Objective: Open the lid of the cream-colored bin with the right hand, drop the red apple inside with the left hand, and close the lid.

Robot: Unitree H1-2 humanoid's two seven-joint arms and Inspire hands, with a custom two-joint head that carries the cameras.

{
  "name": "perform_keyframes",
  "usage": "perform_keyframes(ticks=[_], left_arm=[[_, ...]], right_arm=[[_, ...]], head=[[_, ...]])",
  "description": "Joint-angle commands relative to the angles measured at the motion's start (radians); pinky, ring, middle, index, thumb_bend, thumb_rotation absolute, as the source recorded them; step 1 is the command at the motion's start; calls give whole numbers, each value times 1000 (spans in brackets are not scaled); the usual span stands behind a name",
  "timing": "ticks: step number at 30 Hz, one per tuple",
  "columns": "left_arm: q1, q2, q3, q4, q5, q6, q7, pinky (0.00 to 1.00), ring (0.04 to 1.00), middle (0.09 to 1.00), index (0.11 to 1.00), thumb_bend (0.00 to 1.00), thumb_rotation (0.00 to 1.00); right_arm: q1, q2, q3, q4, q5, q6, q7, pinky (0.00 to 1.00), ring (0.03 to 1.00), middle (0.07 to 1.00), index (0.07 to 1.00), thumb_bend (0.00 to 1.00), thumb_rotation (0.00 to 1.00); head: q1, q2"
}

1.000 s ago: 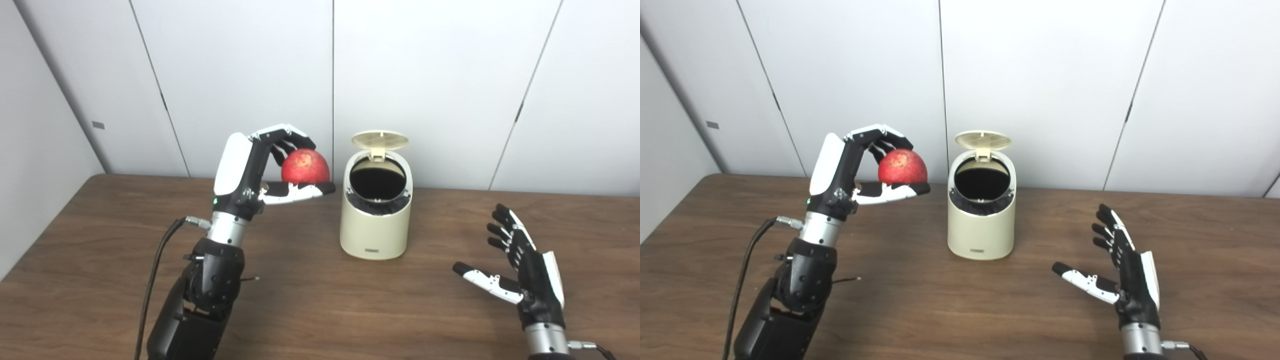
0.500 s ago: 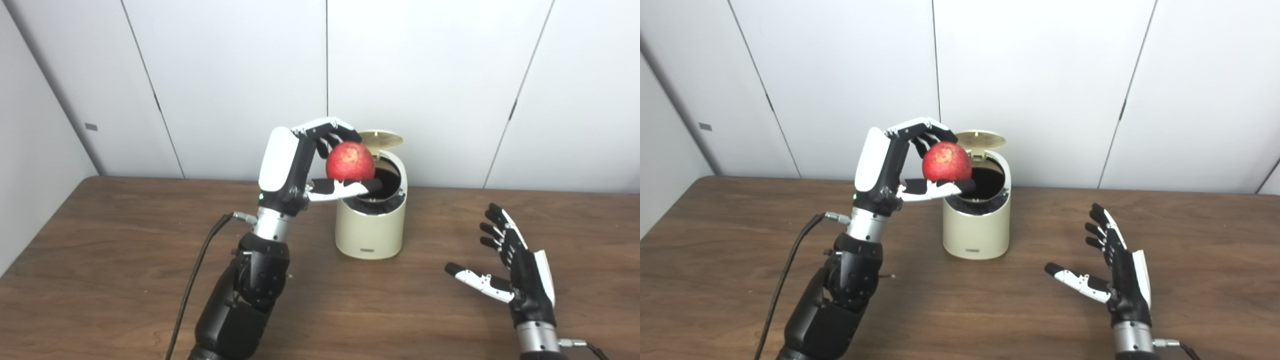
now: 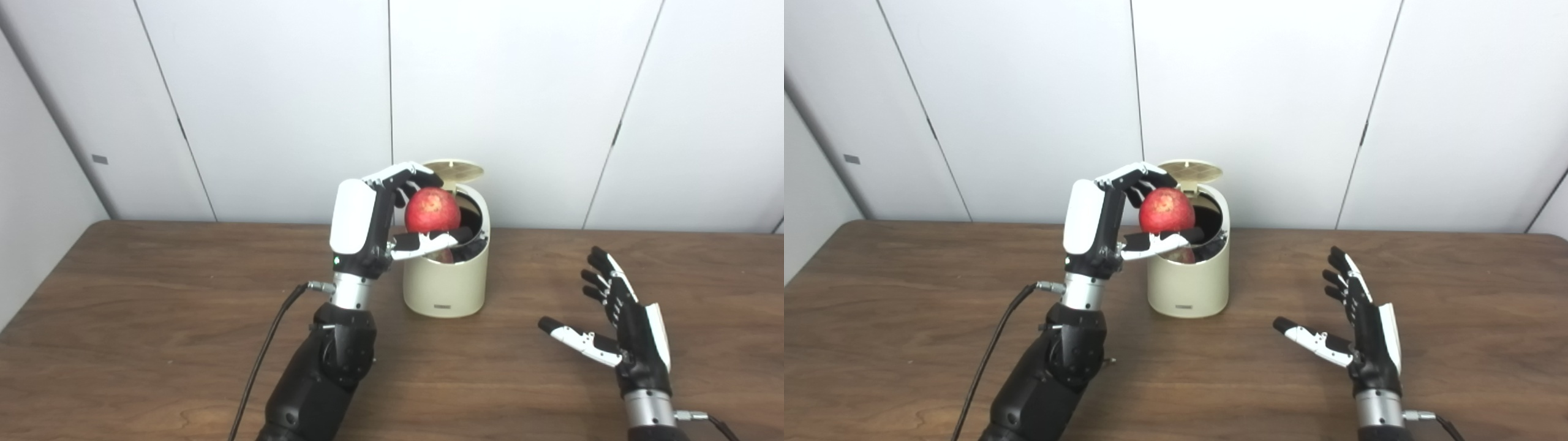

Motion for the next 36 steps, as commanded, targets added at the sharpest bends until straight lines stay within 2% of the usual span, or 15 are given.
perform_keyframes(ticks=[1, 5, 10, 16, 22, 27, 30, 31, 32, 33, 34, 35, 36], left_arm=[[-79, 13, -14, 20, 35, -48, 76, 326, 397, 478, 539, 471, 0], [-127, 37, -64, 124, 84, -89, 188, 319, 395, 476, 544, 470, 0], [-185, 58, -129, 238, 101, -94, 295, 326, 399, 480, 529, 472, 0], [-236, 75, -189, 330, 84, -94, 340, 330, 402, 490, 519, 473, 0], [-269, 89, -227, 378, 78, -94, 358, 342, 404, 491, 512, 474, 0], [-287, 96, -249, 403, 57, -94, 343, 337, 415, 500, 510, 474, 0], [-274, 96, -229, 369, 36, -18, 203, 350, 451, 530, 493, 476, 0], [-265, 99, -226, 342, 44, 26, 154, 352, 458, 537, 492, 476, 0], [-256, 103, -226, 314, 53, 72, 112, 407, 527, 532, 485, 502, 0], [-249, 105, -226, 292, 60, 103, 82, 444, 575, 612, 491, 512, 27], [-240, 108, -225, 266, 65, 136, 48, 464, 599, 653, 495, 517, 41], [-232, 110, -224, 244, 67, 159, 21, 491, 637, 706, 609, 716, 51], [-226, 111, -223, 228, 67, 174, 2, 511, 660, 734, 663, 797, 63]], right_arm=[[-27, 3, 4, -40, 2, -46, -6, 804, 851, 902, 897, 739, 219], [-26, 6, 4, -42, -5, -46, -11, 794, 846, 901, 900, 742, 214], [-24, 7, 2, -41, 1, -41, -10, 812, 852, 903, 908, 750, 238], [-25, 8, 5, -37, 3, -47, -11, 812, 850, 902, 908, 756, 243], [-23, 12, 10, -54, 0, -31, -7, 809, 849, 902, 906, 756, 247], [-23, 11, 12, -50, 3, -35, -5, 812, 852, 906, 911, 760, 251], [-24, 10, 12, -48, 5, -42, -5, 813, 851, 905, 908, 758, 243], [-23, 10, 12, -50, 7, -40, -4, 814, 851, 905, 908, 758, 242], [-23, 10, 13, -52, 7, -40, -3, 816, 850, 905, 908, 757, 243], [-23, 10, 14, -53, 7, -40, -3, 817, 850, 905, 906, 755, 242], [-23, 10, 13, -50, 9, -44, -2, 818, 849, 905, 906, 755, 241], [-23, 10, 13, -48, 13, -45, -1, 821, 851, 905, 903, 758, 241], [-23, 10, 12, -46, 15, -45, -1, 826, 852, 905, 903, 761, 243]], head=[[-1, 2], [-6, 3], [-8, 6], [-13, 5], [-13, 5], [-13, 6], [-12, 9], [-13, 10], [-13, 10], [-13, 10], [-13, 10], [-13, 10], [-13, 10]])
